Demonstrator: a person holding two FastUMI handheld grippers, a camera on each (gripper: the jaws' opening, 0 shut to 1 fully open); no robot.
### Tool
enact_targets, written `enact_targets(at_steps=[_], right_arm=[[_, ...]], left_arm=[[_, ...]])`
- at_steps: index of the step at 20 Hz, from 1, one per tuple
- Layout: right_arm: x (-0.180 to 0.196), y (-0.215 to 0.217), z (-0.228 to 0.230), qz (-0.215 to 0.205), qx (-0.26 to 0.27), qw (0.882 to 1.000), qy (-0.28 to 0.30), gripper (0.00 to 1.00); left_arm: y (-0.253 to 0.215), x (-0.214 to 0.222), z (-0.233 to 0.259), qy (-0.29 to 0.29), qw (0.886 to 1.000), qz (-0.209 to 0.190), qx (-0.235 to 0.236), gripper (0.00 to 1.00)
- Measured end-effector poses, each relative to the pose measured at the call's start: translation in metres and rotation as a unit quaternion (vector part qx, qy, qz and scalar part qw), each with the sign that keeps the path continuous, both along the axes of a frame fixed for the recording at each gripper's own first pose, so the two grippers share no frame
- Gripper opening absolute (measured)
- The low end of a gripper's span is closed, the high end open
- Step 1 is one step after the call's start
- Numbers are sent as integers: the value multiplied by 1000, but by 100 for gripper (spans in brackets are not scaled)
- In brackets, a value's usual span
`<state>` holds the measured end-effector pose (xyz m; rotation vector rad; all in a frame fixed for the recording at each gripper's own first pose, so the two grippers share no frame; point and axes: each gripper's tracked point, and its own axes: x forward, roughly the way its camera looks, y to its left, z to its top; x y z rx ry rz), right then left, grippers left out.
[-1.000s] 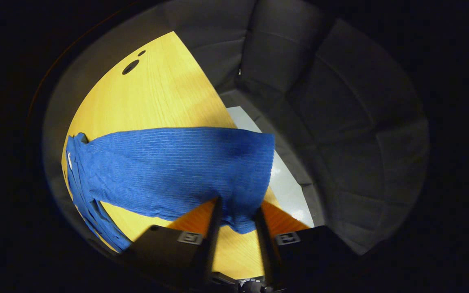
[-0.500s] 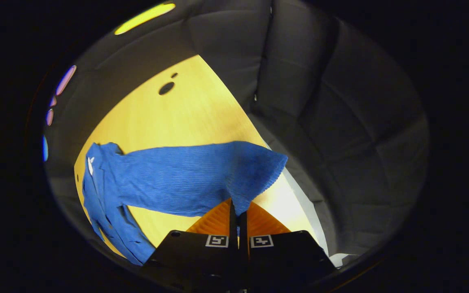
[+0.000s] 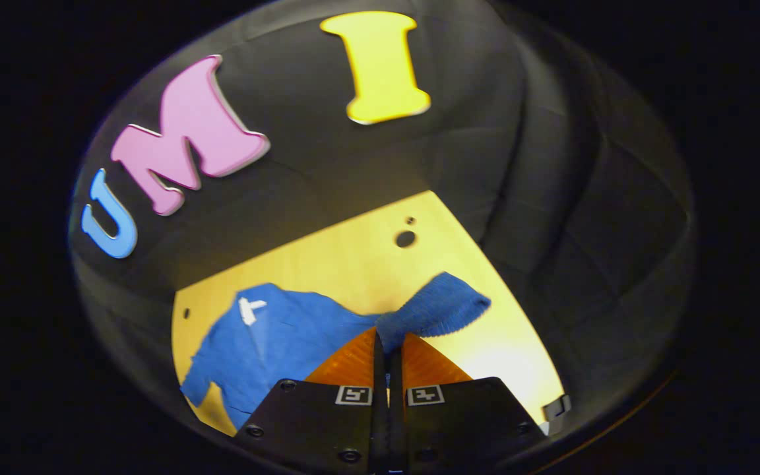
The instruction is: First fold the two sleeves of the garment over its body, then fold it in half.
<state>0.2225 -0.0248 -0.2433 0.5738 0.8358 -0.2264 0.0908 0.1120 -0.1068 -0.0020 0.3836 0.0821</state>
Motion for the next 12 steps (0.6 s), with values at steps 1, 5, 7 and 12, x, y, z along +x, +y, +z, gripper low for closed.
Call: enact_targets(at_steps=[1, 5, 7, 12], right_arm=[[15, 28, 21, 12, 7, 1000, -20, 5], [61, 146, 65, 70, 60, 993, -71, 4], [73, 203, 58, 99, 93, 988, -71, 4], [85, 333, -11, 159, 155, 975, -24, 4]], left_arm=[[16, -5, -1, 1, 1000, 12, -3, 81], [77, -31, -10, 6, 998, 64, -24, 81], [104, -46, -15, 11, 995, 94, -28, 82], [160, -95, -26, 27, 986, 164, -17, 81]])
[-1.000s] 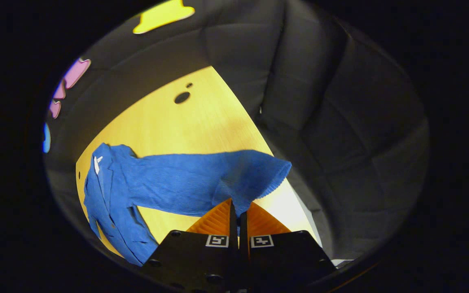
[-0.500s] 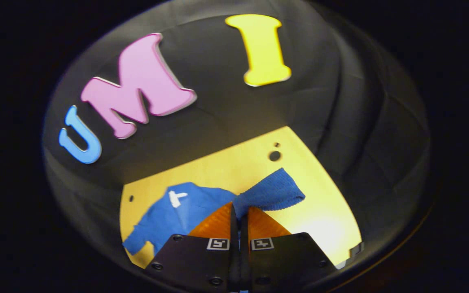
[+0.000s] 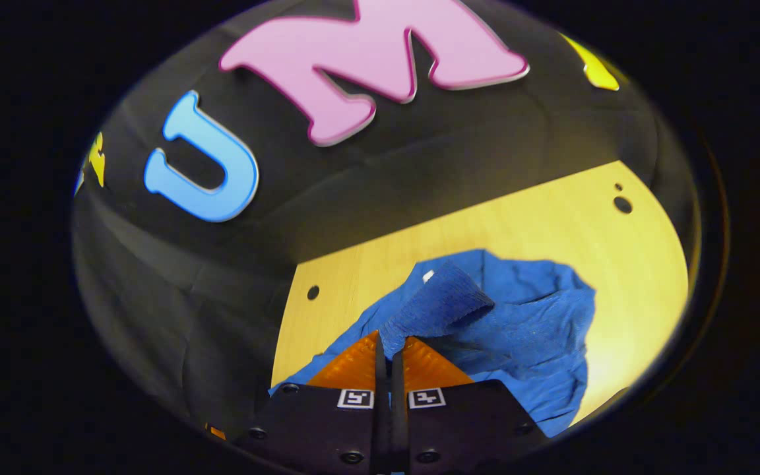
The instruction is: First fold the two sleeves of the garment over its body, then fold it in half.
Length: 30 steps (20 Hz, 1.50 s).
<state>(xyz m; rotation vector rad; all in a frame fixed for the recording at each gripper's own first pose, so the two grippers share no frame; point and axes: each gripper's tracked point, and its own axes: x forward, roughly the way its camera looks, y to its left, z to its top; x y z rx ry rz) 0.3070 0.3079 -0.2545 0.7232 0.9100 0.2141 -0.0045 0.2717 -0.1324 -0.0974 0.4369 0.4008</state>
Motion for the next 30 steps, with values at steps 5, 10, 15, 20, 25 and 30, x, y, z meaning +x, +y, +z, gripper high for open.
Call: enact_targets(at_steps=[5, 10, 15, 20, 25, 30], right_arm=[[1, 76, -114, 37, 20, 993, 108, 5], [-5, 140, -145, 38, 98, 981, 162, 4], [-17, 167, -154, 56, 128, 974, 177, 45], [-16, 165, -123, 70, 156, 974, 148, 91], [-31, 127, -71, 120, 136, 980, 84, 91], [-79, 53, -17, 179, 70, 981, -2, 92]], left_arm=[[29, -45, -21, 29, 998, 61, -12, 82], [24, -59, -40, 48, 994, 95, -39, 81], [13, -39, -66, 65, 989, 92, -100, 81], [26, -5, -79, 75, 990, 80, -91, 81], [50, 33, -103, 106, 986, 65, -113, 81], [93, 79, -155, 185, 967, 71, -160, 82]])
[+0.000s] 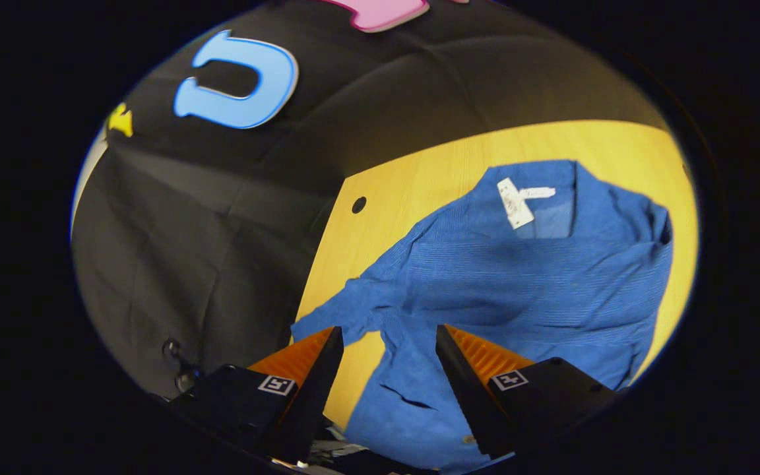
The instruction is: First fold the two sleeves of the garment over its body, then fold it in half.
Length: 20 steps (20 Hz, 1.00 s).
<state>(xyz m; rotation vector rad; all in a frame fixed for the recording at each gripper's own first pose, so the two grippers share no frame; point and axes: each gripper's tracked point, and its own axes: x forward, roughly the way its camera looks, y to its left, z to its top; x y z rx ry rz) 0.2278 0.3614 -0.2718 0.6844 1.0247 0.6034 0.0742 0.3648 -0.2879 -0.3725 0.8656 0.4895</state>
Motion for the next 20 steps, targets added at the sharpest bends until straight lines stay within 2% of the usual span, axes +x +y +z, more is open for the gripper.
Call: enact_targets(at_steps=[5, 8, 12, 14, 15, 17, 19, 20], right_arm=[[-53, -102, 35, -45, -31, 998, -43, 92], [-88, -151, 34, -82, -49, 995, -33, 91], [-123, -202, 27, -139, -62, 988, -4, 92], [-135, -212, 27, -157, -61, 986, 6, 91], [-139, -213, 29, -162, -57, 985, 10, 91], [-142, -212, 29, -165, -54, 985, 14, 92], [-142, -204, 32, -162, -48, 986, 14, 92], [-141, -200, 32, -160, -44, 986, 17, 92]], left_arm=[[33, 34, -33, 68, 997, 14, -38, 82], [52, 49, -54, 103, 994, 17, -42, 82], [63, 62, -65, 121, 990, 11, -68, 82], [64, 68, -72, 135, 988, 8, -69, 81], [68, 71, -70, 136, 989, -2, -52, 82], [66, 77, -73, 155, 987, -23, -35, 82], [65, 78, -71, 165, 985, -29, -39, 82], [65, 78, -70, 168, 984, -23, -47, 77]])
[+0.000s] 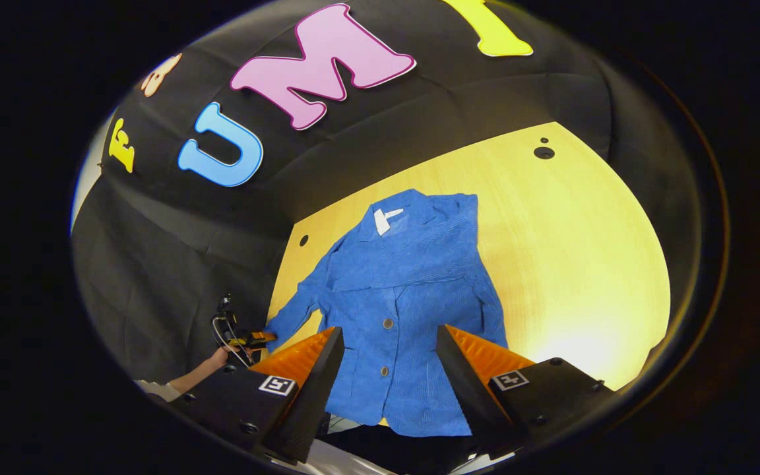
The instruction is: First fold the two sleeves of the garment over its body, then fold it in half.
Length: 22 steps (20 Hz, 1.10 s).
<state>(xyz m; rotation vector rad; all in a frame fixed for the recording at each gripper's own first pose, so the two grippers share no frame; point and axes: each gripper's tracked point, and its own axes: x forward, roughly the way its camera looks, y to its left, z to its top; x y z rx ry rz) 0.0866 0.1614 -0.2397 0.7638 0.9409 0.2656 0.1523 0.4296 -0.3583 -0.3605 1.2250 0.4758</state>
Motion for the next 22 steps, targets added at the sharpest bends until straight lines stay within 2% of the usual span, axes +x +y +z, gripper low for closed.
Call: enact_targets(at_steps=[2, 5, 6, 7, 11, 17, 22], right_arm=[[-2, 8, 1, 6, 5, 1000, 2, 92], [-5, 15, -2, 19, 3, 1000, 5, 92], [-7, 16, -4, 22, 2, 1000, 7, 92], [-9, 17, -5, 23, 2, 1000, 9, 92], [-12, 9, -9, 14, 8, 1000, 14, 92], [-7, -6, -13, 6, 12, 1000, 13, 92], [-3, -9, -14, 11, 24, 1000, 9, 92]], left_arm=[[-4, 7, -1, 1, 1000, -4, -10, 63], [-11, 12, 1, 4, 1000, -20, -15, 7], [-9, 14, 5, 1, 999, -29, -15, 6], [-10, 12, -2, 4, 999, -25, -19, 0], [-18, 18, 15, -36, 999, -6, -38, 0], [-47, 44, 106, -118, 989, -84, 13, 0], [-118, 74, 187, -171, 967, -185, 49, 0]])
